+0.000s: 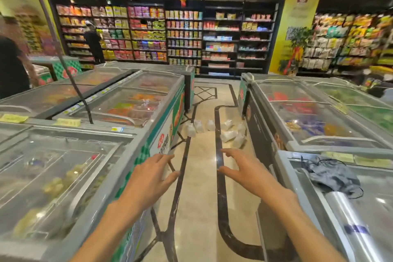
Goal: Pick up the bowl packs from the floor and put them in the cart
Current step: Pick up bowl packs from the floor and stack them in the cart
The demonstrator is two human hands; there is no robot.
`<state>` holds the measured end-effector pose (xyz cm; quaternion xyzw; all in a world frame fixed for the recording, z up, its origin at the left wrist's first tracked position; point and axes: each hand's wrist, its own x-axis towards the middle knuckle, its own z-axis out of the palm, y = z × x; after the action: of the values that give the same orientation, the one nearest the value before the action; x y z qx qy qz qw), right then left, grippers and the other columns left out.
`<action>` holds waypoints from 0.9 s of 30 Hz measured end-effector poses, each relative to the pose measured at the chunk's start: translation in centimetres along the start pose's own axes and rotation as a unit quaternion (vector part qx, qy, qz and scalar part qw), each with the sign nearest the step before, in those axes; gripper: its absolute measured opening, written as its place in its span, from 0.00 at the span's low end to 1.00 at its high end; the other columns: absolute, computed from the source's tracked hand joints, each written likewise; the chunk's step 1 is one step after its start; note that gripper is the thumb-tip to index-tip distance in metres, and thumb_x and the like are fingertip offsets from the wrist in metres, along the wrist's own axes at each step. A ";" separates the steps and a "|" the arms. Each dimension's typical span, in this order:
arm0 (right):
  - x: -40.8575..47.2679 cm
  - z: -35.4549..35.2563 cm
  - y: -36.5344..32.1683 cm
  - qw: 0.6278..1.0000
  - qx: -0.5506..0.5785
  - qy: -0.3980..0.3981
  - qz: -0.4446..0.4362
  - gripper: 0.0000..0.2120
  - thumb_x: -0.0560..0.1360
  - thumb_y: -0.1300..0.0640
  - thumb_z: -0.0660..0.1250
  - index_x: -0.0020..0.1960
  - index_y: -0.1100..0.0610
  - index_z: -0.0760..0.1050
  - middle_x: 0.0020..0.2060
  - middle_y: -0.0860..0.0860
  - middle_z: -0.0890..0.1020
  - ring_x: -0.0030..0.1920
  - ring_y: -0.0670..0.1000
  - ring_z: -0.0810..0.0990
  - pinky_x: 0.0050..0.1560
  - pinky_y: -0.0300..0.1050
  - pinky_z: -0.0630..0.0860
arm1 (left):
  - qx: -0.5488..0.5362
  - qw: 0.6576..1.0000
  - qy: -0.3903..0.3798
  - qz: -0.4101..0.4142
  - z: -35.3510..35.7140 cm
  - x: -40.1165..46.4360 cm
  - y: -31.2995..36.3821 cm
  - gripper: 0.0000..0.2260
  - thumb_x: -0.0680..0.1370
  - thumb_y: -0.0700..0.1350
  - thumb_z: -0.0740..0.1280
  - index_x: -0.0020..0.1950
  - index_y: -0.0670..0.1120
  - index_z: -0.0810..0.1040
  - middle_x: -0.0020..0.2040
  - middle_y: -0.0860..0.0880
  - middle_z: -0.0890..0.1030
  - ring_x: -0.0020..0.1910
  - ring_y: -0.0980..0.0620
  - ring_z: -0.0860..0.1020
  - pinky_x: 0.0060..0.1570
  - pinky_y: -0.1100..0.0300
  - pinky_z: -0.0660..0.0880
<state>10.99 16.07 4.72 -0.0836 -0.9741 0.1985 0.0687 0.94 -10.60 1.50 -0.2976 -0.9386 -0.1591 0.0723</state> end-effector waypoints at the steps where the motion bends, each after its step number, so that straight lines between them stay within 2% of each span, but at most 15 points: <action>1: 1.8 0.0 0.3 1.000 0.005 0.001 0.007 0.28 0.79 0.39 0.66 0.77 0.42 0.65 0.70 0.44 0.75 0.65 0.47 0.77 0.64 0.46 0.74 | -0.005 1.000 0.001 0.001 0.4 2.0 -0.8 0.34 0.77 0.72 0.48 0.78 0.57 0.65 0.73 0.56 0.73 0.72 0.53 0.71 0.69 0.49 0.72; 6: 12.1 1.0 3.6 0.999 0.012 0.022 0.029 0.28 0.79 0.41 0.66 0.77 0.44 0.65 0.72 0.44 0.74 0.69 0.46 0.74 0.68 0.45 0.71 | -0.030 0.999 0.008 0.007 3.9 13.6 -4.6 0.29 0.80 0.68 0.56 0.79 0.57 0.64 0.76 0.55 0.70 0.74 0.53 0.69 0.73 0.51 0.69; 15: 36.3 3.3 9.4 0.996 0.024 0.019 0.089 0.28 0.79 0.41 0.67 0.76 0.44 0.66 0.72 0.43 0.74 0.70 0.45 0.73 0.69 0.43 0.71 | -0.071 0.997 0.004 0.023 9.2 38.4 -11.4 0.28 0.81 0.66 0.57 0.79 0.56 0.63 0.76 0.55 0.70 0.73 0.53 0.69 0.72 0.52 0.68; 19: 45.9 2.7 12.0 0.993 0.022 0.030 0.113 0.29 0.78 0.41 0.68 0.77 0.44 0.66 0.71 0.43 0.74 0.70 0.45 0.74 0.69 0.45 0.71 | -0.073 0.997 -0.008 0.024 11.0 49.4 -12.9 0.30 0.80 0.66 0.57 0.79 0.54 0.64 0.76 0.54 0.70 0.74 0.53 0.69 0.72 0.47 0.69; 23: 55.6 2.8 15.8 0.993 0.016 0.038 0.109 0.29 0.80 0.42 0.66 0.78 0.46 0.65 0.71 0.44 0.74 0.71 0.46 0.72 0.68 0.44 0.69 | -0.070 0.997 -0.015 0.037 14.6 59.8 -15.0 0.28 0.81 0.67 0.57 0.77 0.56 0.66 0.74 0.56 0.72 0.71 0.55 0.71 0.68 0.49 0.73; 27: 66.4 3.8 21.1 0.994 0.017 0.035 0.102 0.29 0.79 0.42 0.66 0.78 0.46 0.65 0.71 0.44 0.74 0.71 0.46 0.73 0.66 0.45 0.71 | -0.069 0.997 -0.018 0.035 19.1 70.9 -16.5 0.28 0.81 0.67 0.56 0.77 0.57 0.65 0.73 0.57 0.72 0.70 0.55 0.72 0.67 0.51 0.72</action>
<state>-51.65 46.41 -0.48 -0.1882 -0.9539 0.2183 0.0838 -67.01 21.16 -4.28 -0.3372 -0.9156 -0.2155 0.0397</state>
